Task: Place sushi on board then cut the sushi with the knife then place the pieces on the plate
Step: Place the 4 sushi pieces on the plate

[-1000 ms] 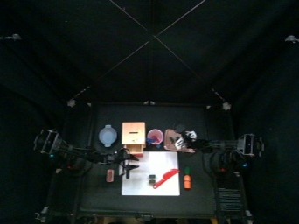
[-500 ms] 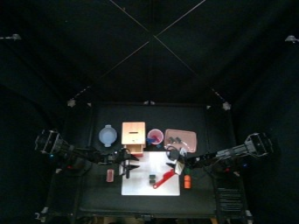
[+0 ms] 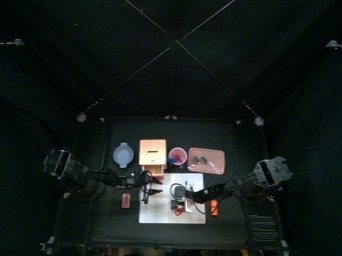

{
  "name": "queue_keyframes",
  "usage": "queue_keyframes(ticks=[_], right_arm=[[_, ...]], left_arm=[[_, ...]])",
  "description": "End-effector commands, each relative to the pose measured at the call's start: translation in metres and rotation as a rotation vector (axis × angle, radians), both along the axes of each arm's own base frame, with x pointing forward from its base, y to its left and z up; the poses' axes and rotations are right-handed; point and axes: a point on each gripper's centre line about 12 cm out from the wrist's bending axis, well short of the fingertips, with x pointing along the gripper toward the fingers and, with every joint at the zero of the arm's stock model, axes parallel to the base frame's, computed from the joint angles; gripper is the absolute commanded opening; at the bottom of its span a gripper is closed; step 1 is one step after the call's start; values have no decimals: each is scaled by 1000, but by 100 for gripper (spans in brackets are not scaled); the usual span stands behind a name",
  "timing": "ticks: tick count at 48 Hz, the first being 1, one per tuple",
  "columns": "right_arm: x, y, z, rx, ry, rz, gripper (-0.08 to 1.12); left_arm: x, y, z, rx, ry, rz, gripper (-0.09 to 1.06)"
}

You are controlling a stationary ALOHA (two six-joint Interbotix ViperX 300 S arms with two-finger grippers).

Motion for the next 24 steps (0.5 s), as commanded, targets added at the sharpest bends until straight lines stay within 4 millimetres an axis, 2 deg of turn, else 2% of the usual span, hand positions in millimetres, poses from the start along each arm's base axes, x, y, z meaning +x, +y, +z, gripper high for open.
queue_keyframes(ticks=[1,24], right_arm=[[9,2,10,18,-38,8,83],[10,4,-9,40,3,9,83]], left_arm=[[5,0,13,-3,-43,0,80],[2,0,11,-6,-35,2,80]])
